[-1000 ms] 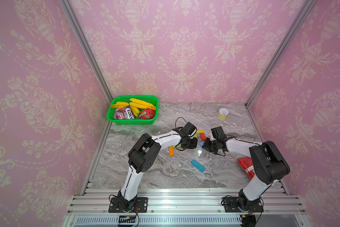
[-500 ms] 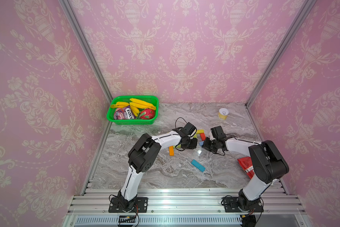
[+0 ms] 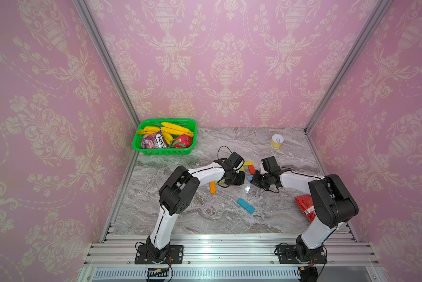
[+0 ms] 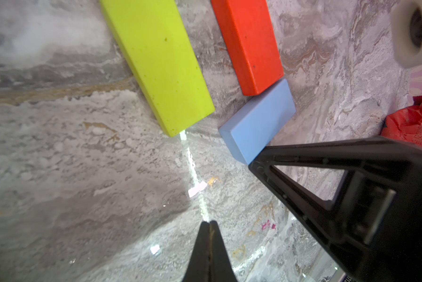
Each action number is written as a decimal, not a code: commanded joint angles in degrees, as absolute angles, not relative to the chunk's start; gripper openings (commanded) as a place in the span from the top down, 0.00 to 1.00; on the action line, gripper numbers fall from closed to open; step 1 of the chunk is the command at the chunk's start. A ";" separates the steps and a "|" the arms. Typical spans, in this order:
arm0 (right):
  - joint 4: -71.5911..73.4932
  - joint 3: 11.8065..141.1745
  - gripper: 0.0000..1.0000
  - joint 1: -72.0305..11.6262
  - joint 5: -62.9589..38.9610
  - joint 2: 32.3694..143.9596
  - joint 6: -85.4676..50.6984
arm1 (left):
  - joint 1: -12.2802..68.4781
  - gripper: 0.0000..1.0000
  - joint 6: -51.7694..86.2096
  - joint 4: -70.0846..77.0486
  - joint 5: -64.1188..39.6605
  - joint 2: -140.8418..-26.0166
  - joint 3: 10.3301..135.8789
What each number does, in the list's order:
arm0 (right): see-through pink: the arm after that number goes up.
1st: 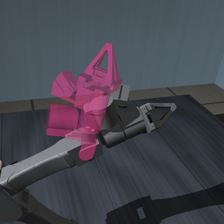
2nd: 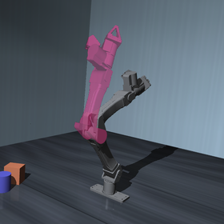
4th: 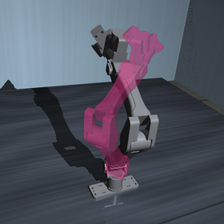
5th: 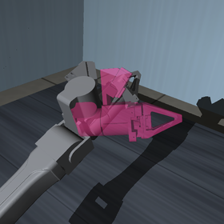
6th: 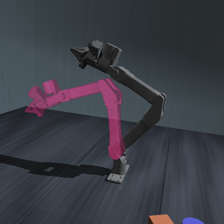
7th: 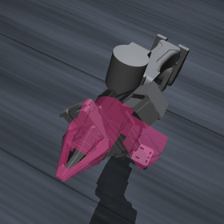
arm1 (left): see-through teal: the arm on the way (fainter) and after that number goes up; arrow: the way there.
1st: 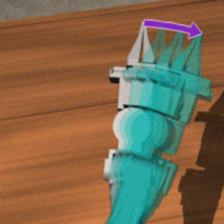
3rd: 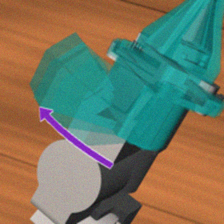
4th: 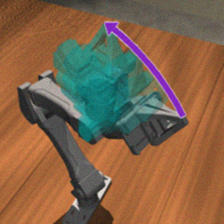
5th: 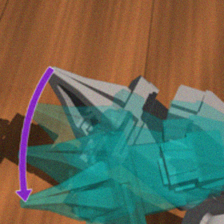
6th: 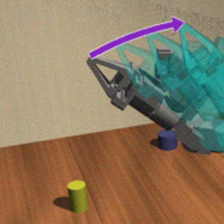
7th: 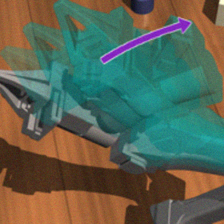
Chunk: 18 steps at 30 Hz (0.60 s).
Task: Assemble the letter p with building blocks
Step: Assemble the building block at the center of the board.
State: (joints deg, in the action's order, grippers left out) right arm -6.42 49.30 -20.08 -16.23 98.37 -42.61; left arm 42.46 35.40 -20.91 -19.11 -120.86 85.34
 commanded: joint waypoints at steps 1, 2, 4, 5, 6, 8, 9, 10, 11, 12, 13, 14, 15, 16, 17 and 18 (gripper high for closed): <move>-10.44 49.45 0.88 -20.30 -13.16 101.74 -42.76 | 42.20 1.00 34.01 -21.63 -19.38 -118.38 84.46; -10.46 49.57 0.89 -20.30 -13.35 101.80 -42.71 | 42.21 1.00 34.00 -21.70 -19.42 -118.31 84.46; -10.31 49.32 0.88 -20.31 -13.15 101.51 -42.89 | 42.19 1.00 33.95 -21.75 -19.16 -118.06 84.38; -10.36 49.24 0.88 -20.30 -13.08 101.28 -42.90 | 42.22 1.00 33.89 -21.81 -19.07 -117.93 84.27; -10.45 49.22 0.89 -20.30 -12.99 101.16 -42.82 | 42.21 1.00 33.88 -21.72 -18.95 -117.83 84.28; -10.59 49.13 0.89 -20.29 -13.16 101.14 -42.82 | 42.20 1.00 33.98 -21.71 -19.22 -117.80 84.29; -10.51 48.96 0.88 -20.29 -13.35 100.93 -42.80 | 42.19 1.00 34.01 -21.66 -19.25 -117.90 84.28; -10.55 48.73 0.88 -20.29 -13.41 100.59 -42.85 | 42.21 1.00 34.01 -21.73 -19.33 -117.87 84.29; -10.55 48.54 0.89 -20.28 -13.40 100.19 -42.72 | 42.25 1.00 34.01 -21.66 -19.25 -117.78 84.29; -10.70 48.22 0.88 -20.24 -13.48 99.51 -42.55 | 42.19 1.00 34.00 -21.73 -19.20 -117.69 84.29; -10.87 47.77 0.88 -20.23 -13.32 98.25 -42.32 | 42.19 1.00 33.94 -21.71 -19.03 -117.43 84.29; -11.46 47.44 0.88 -20.30 -12.88 96.99 -42.25 | 42.21 1.00 34.00 -21.56 -18.94 -117.03 84.12; -12.78 47.23 0.87 -20.30 -11.94 95.50 -41.89 | 42.20 1.00 33.95 -21.45 -18.83 -116.74 84.03; -14.14 47.15 0.86 -20.00 -11.23 94.18 -41.46 | 42.19 1.00 33.88 -21.45 -18.73 -116.51 84.06; -15.03 47.07 0.86 -19.64 -10.95 93.23 -41.04 | 42.26 1.00 33.79 -21.36 -18.80 -116.47 84.07; -16.06 47.11 0.86 -19.00 -10.90 92.61 -40.60 | 42.20 1.00 33.84 -21.29 -18.84 -116.40 84.20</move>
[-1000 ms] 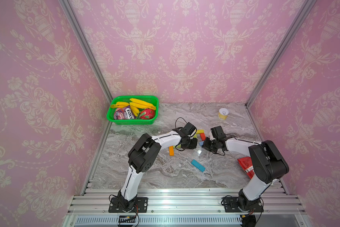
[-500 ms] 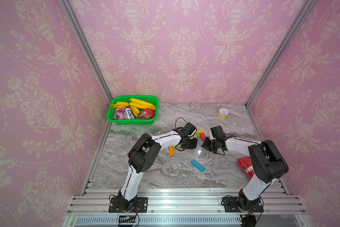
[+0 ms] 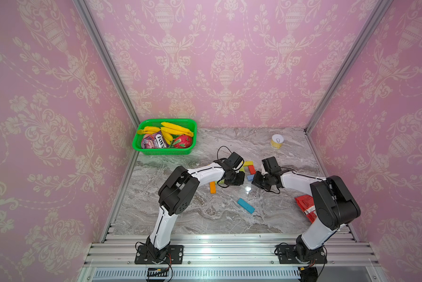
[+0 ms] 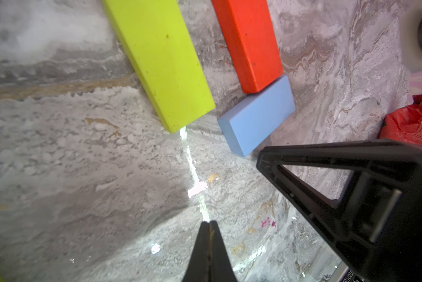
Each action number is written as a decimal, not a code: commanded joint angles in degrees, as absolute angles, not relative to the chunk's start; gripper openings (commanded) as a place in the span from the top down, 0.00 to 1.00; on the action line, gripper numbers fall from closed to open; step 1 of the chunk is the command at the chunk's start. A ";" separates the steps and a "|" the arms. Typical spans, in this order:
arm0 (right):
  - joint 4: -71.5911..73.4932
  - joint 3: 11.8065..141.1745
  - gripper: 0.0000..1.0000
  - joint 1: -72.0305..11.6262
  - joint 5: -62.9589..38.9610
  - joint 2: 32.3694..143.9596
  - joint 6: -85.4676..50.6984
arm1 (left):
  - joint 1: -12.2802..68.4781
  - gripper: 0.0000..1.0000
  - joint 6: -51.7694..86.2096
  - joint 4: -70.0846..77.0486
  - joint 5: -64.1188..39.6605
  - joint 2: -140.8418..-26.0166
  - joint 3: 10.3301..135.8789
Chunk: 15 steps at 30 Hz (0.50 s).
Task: Assemble the letter p with building blocks
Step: Assemble the building block at the center of the board.
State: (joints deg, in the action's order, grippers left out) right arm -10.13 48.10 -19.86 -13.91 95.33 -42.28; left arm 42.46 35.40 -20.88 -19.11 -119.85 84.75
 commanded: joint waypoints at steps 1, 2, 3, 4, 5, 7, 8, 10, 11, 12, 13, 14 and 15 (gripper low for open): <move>-16.82 46.98 0.86 -18.12 -10.98 92.02 -40.22 | 42.19 1.00 33.90 -21.07 -19.08 -116.46 84.21; -17.16 46.79 0.86 -17.38 -11.23 91.52 -40.06 | 42.22 1.00 33.97 -20.93 -19.21 -116.54 84.29; -17.52 46.52 0.86 -16.40 -11.24 91.05 -39.60 | 42.19 1.00 34.01 -20.83 -19.31 -116.70 84.36; -17.83 46.28 0.86 -15.44 -11.09 90.75 -39.41 | 42.23 1.00 33.92 -20.83 -19.32 -116.85 84.40; -18.01 46.15 0.86 -14.70 -11.07 90.65 -39.06 | 42.22 1.00 33.93 -20.91 -19.42 -116.96 84.51; -18.28 46.38 0.86 -12.86 -11.42 91.07 -38.27 | 42.24 1.00 33.98 -21.14 -19.67 -117.46 84.72; -18.20 46.65 0.86 -12.21 -11.80 91.41 -37.92 | 42.19 1.00 34.05 -21.15 -19.85 -117.67 84.73; -18.27 47.47 0.86 -11.02 -12.48 92.33 -36.96 | 42.23 1.00 34.26 -21.28 -20.06 -118.23 85.05; -18.20 47.92 0.86 -10.66 -12.77 92.77 -36.58 | 42.24 1.00 34.40 -21.38 -20.03 -118.45 85.22; -18.31 48.43 0.86 -10.39 -12.89 93.27 -36.05 | 42.29 1.00 34.51 -21.50 -20.04 -118.70 85.41; -18.36 48.96 0.86 -10.12 -13.05 93.88 -35.58 | 42.34 1.00 34.68 -21.60 -20.15 -119.01 85.73; -18.24 49.29 0.86 -9.82 -13.37 94.44 -35.22 | 42.37 1.00 34.80 -21.75 -20.21 -119.31 85.99; -18.04 49.84 0.86 -9.48 -13.81 95.11 -34.84 | 42.45 1.00 35.00 -21.86 -20.23 -119.73 86.32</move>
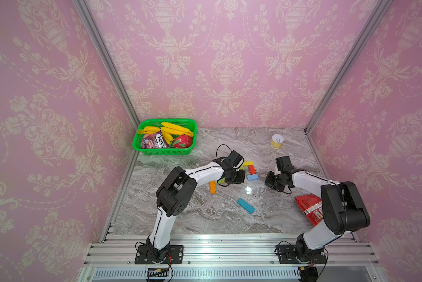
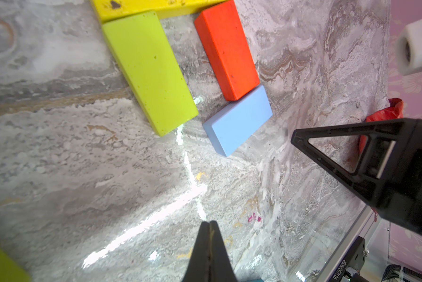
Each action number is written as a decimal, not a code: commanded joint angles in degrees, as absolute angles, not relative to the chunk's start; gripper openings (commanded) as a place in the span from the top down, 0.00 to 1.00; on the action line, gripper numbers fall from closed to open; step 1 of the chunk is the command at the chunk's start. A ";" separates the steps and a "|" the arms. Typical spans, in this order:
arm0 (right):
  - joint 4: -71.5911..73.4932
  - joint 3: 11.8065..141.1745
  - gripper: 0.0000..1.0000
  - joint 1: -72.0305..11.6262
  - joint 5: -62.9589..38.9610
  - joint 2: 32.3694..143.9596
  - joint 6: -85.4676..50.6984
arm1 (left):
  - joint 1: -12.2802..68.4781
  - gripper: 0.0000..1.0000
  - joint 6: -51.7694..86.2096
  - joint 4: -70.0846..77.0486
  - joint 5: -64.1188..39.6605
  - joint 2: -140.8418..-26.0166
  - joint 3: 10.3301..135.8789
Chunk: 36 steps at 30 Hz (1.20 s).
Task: Assemble the letter p with building blocks
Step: Assemble the building block at the center of the board.
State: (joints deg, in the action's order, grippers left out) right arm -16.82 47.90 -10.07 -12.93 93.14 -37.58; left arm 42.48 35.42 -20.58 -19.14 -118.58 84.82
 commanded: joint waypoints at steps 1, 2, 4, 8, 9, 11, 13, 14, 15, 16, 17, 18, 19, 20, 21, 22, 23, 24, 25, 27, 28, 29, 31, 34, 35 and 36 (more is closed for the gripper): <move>-17.74 50.36 0.86 -9.24 -14.32 95.88 -34.61 | 42.64 1.00 35.05 -21.96 -20.25 -120.09 86.63; -17.56 50.75 0.86 -9.11 -14.56 96.37 -34.42 | 42.79 1.00 35.15 -21.93 -20.15 -120.43 86.88; -17.24 51.79 0.86 -8.97 -15.23 97.56 -33.96 | 43.22 1.00 35.50 -22.14 -20.00 -121.20 87.52; -16.53 53.44 0.87 -8.79 -16.28 99.60 -33.49 | 43.84 1.00 36.16 -22.68 -18.88 -122.47 88.48; -16.36 53.69 0.87 -8.83 -16.73 100.09 -33.48 | 43.90 1.00 36.35 -22.60 -18.81 -122.77 88.59; -15.72 53.66 0.87 -8.79 -17.22 100.52 -33.62 | 44.04 1.00 36.73 -22.52 -18.07 -123.18 88.73; -15.13 53.39 0.87 -8.79 -17.91 100.90 -33.60 | 44.21 1.00 37.16 -22.20 -17.67 -123.69 89.06; -14.95 53.44 0.87 -8.79 -18.01 101.06 -33.56 | 44.31 1.00 37.27 -22.21 -17.51 -123.95 89.32; -14.82 53.36 0.87 -8.82 -18.15 101.31 -33.47 | 44.47 1.00 37.40 -22.23 -17.20 -124.38 89.62; -14.69 53.35 0.87 -8.79 -18.25 101.50 -33.48 | 44.56 1.00 37.44 -22.24 -16.85 -124.73 89.97; -14.47 53.26 0.87 -8.79 -18.40 101.65 -33.48 | 44.64 1.00 37.61 -22.19 -16.64 -125.09 90.14; -14.20 53.20 0.87 -8.79 -18.59 101.85 -33.48 | 44.76 1.00 37.79 -22.11 -16.19 -125.40 90.29; -13.90 53.22 0.87 -8.79 -18.71 102.16 -33.48 | 44.81 1.00 38.09 -22.08 -15.54 -125.63 90.52; -13.72 53.21 0.87 -8.79 -19.12 102.49 -33.49 | 44.78 1.00 38.21 -21.91 -15.24 -125.84 90.65; -13.46 53.26 0.87 -8.80 -19.54 102.82 -33.41 | 44.77 1.00 38.40 -21.88 -14.71 -126.09 90.84; -13.19 53.14 0.87 -8.80 -19.89 103.01 -33.57 | 44.81 1.00 38.66 -21.84 -14.06 -126.21 90.80; -12.97 53.09 0.87 -8.79 -20.03 103.16 -33.69 | 44.77 1.00 38.76 -21.68 -13.59 -126.34 90.96; -12.84 52.99 0.87 -8.77 -20.09 103.23 -33.67 | 44.87 1.00 38.94 -21.63 -13.07 -126.46 91.02; -12.70 52.84 0.87 -8.79 -20.01 103.19 -33.68 | 44.78 1.00 39.11 -21.47 -12.97 -126.63 91.06; -12.65 52.65 0.88 -8.83 -19.98 103.14 -33.70 | 44.82 1.00 39.28 -21.40 -13.16 -127.04 91.61; -12.49 52.56 0.87 -8.79 -20.18 103.23 -33.67 | 44.78 1.00 39.42 -21.27 -13.35 -127.21 91.89; -12.40 52.56 0.88 -8.83 -20.34 103.25 -33.71 | 44.82 1.00 39.49 -21.27 -13.23 -127.45 92.09; -12.05 52.41 0.88 -8.79 -20.81 103.37 -33.83 | 44.82 1.00 39.68 -21.23 -13.08 -127.87 92.58; -11.88 52.08 0.88 -8.79 -20.82 103.41 -33.98 | 44.76 1.00 39.82 -21.19 -13.65 -128.62 93.74; -11.63 51.95 0.88 -8.79 -20.84 103.36 -33.95 | 44.76 1.00 39.90 -21.18 -13.77 -128.86 93.97; -11.31 51.78 0.88 -8.79 -21.04 103.43 -34.12 | 44.74 1.00 39.90 -21.12 -13.80 -128.87 94.27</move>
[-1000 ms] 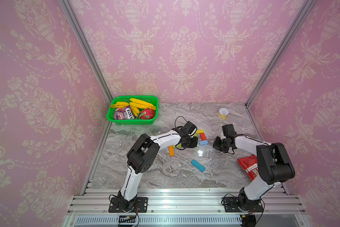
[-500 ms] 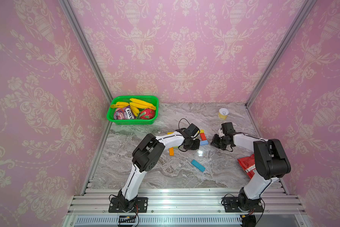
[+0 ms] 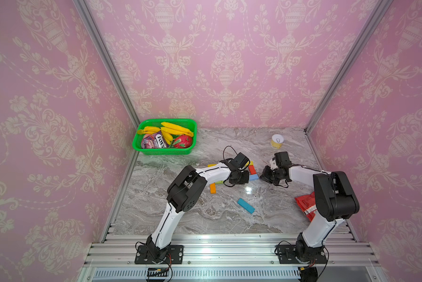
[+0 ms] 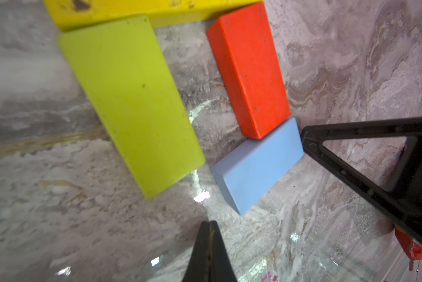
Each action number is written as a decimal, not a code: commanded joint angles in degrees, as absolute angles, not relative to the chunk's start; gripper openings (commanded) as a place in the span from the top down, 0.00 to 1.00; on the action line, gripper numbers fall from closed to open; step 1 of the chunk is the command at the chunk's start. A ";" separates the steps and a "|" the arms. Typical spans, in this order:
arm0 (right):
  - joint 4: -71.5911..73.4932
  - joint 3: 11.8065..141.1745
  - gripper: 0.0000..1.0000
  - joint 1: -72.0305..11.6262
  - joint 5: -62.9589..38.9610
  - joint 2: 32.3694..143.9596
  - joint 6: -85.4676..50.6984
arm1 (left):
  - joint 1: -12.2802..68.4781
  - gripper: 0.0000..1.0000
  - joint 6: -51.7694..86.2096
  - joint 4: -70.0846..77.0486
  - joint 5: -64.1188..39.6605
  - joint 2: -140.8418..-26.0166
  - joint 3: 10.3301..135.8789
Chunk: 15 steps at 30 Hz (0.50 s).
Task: Assemble the letter p with building blocks
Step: Assemble the building block at the center of the board.
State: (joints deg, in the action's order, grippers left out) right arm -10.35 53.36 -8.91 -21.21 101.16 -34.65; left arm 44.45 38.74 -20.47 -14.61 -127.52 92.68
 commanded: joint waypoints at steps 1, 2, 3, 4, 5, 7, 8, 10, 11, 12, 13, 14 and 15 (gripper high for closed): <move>-11.17 51.68 0.88 -8.79 -21.16 103.50 -34.38 | 44.77 1.00 39.93 -21.16 -13.80 -128.99 94.46; -11.09 51.68 0.88 -8.79 -21.39 103.53 -34.37 | 44.77 1.00 39.94 -21.33 -13.67 -129.02 94.64; -11.07 51.59 0.88 -8.79 -21.48 103.54 -34.50 | 44.81 1.00 39.82 -21.36 -13.53 -128.89 94.71; -10.99 51.48 0.88 -8.81 -21.48 103.51 -34.54 | 44.74 1.00 39.83 -21.36 -13.47 -128.86 94.67; -10.90 51.37 0.88 -8.82 -21.59 103.45 -34.54 | 44.81 1.00 39.81 -21.40 -13.40 -128.74 94.73; -10.51 51.16 0.88 -8.81 -21.84 103.46 -34.72 | 44.80 1.00 39.84 -21.44 -13.34 -128.74 94.66; -10.25 51.00 0.88 -8.88 -22.05 103.53 -34.88 | 44.74 1.00 39.82 -21.36 -13.36 -128.76 94.63; -10.15 50.89 0.88 -8.88 -22.17 103.61 -34.98 | 44.81 1.00 39.98 -21.28 -13.29 -128.69 94.66; -10.19 50.80 0.88 -8.88 -22.05 103.54 -34.94 | 44.76 1.00 39.90 -21.26 -13.27 -128.80 94.73; -10.03 50.72 0.88 -8.88 -22.00 103.49 -35.04 | 44.75 1.00 39.91 -21.27 -13.05 -128.77 94.79; -9.81 50.62 0.88 -8.88 -22.10 103.48 -35.20 | 44.74 1.00 39.90 -21.23 -13.02 -128.73 94.79; -9.67 50.54 0.88 -8.88 -22.24 103.53 -35.33 | 44.74 1.00 39.90 -21.19 -13.00 -128.74 94.83; -9.58 50.54 0.88 -8.90 -22.33 103.54 -35.37 | 44.75 1.00 39.90 -21.27 -12.93 -128.67 94.91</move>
State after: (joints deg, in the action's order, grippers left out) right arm -7.77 52.45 -8.91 -22.57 101.41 -34.89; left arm 44.45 38.96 -20.49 -14.57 -127.96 93.41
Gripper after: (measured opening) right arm 0.123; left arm 0.048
